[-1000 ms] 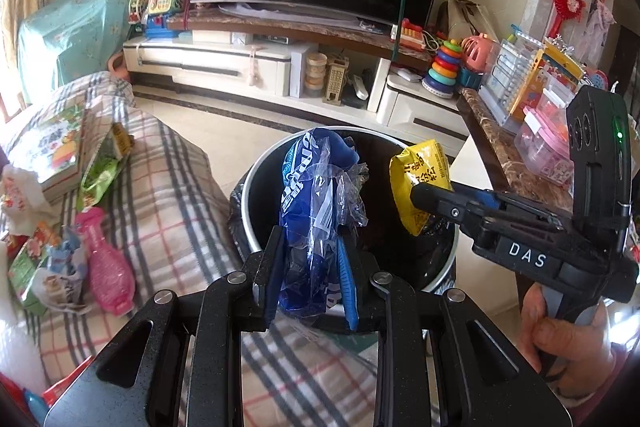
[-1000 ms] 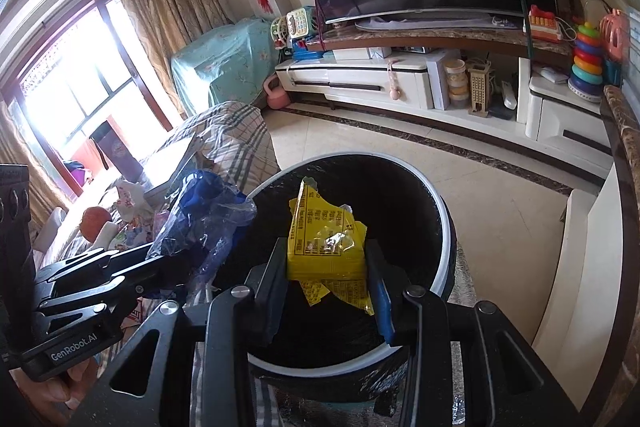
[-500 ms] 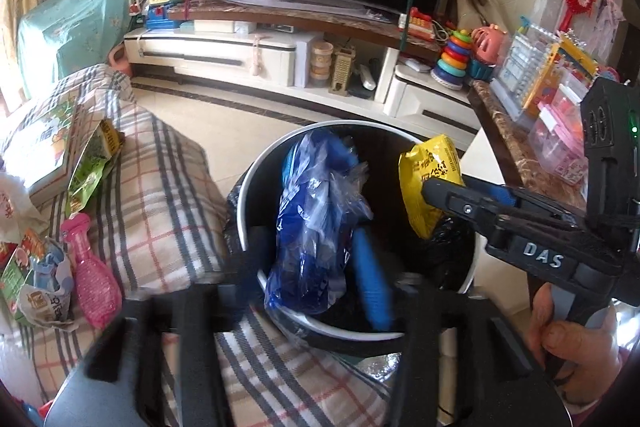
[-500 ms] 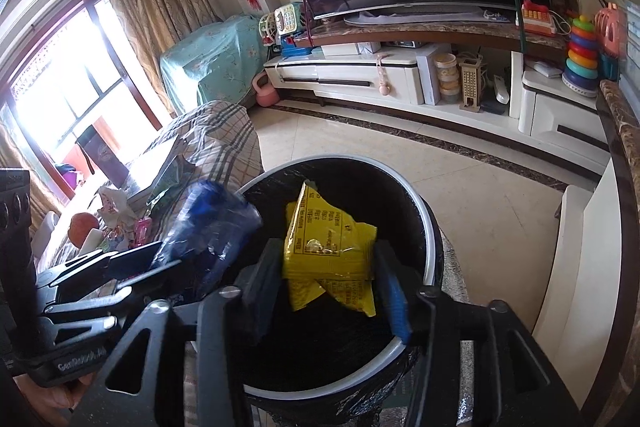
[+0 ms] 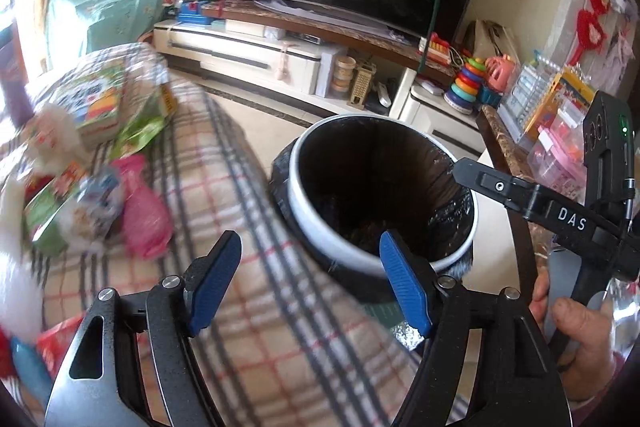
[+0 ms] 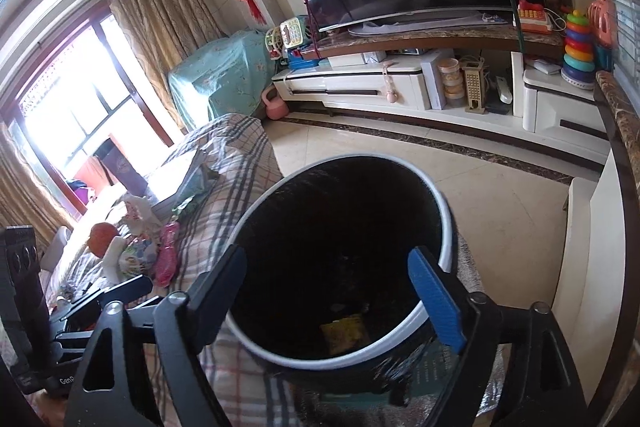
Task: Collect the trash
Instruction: 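Move both open tools back over the items on the bed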
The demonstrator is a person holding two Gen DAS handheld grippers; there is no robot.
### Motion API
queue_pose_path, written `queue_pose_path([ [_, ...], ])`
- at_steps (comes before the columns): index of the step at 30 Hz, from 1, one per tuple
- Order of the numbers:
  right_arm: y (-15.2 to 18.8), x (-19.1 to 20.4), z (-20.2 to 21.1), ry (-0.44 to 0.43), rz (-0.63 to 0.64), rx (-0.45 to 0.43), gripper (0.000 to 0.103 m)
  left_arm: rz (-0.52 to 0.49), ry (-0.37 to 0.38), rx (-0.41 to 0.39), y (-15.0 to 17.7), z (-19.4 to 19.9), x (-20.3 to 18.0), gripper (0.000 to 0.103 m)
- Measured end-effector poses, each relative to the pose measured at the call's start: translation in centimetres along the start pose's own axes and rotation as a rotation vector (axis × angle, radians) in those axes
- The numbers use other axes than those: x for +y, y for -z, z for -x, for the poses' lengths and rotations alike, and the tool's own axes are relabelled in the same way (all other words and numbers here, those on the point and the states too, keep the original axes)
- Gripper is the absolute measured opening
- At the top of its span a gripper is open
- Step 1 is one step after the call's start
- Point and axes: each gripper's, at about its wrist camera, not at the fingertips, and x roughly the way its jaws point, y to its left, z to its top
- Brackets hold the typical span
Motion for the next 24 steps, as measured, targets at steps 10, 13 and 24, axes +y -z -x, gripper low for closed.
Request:
queue_pose_path([
  [10,3.7,4.9,1.3,-0.090,0.027,0.017,0.091,0.073,-0.041,-0.061,5.0,6.3,3.7,0.075],
  [13,5.1,6.5,1.4,-0.102,0.048,0.031,0.091,0.103,-0.051,-0.064,6.7,7.7,5.4,0.075],
  [24,9.6,12.1,1.3,-0.165,0.111,0.092,0.092,0.200,-0.145,-0.074,12.0,11.9,11.5,0.075],
])
